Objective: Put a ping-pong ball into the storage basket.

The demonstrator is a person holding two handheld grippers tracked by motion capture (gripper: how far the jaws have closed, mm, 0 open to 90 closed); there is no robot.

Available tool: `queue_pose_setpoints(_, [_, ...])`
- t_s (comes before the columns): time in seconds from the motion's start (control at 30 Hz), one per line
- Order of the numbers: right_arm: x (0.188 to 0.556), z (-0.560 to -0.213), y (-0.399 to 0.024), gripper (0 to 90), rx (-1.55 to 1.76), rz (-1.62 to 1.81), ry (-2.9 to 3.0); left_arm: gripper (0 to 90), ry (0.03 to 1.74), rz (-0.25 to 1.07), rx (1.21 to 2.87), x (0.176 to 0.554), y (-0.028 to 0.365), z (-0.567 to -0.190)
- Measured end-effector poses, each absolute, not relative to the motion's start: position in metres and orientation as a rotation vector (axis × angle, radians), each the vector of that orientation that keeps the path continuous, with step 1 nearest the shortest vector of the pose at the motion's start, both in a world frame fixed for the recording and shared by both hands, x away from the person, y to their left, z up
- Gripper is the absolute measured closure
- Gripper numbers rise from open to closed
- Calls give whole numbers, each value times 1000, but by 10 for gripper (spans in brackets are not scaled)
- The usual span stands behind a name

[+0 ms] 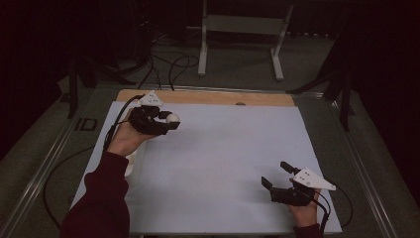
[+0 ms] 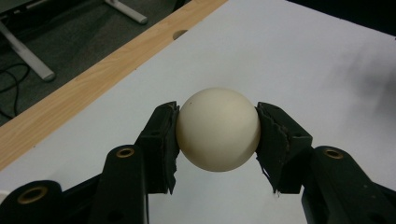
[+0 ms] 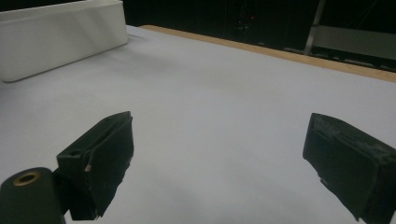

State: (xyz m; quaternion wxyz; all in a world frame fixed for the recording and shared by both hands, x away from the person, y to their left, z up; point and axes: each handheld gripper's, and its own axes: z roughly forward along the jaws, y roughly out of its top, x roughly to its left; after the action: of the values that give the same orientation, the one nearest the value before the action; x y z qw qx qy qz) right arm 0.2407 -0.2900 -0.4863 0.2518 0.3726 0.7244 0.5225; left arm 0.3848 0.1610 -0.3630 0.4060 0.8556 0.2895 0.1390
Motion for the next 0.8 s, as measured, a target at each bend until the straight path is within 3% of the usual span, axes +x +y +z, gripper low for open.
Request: queue_pose_setpoints(0.8, [240, -486, -290, 85, 1017, 1419, 1969, 512, 773, 369, 2137, 378, 181, -365])
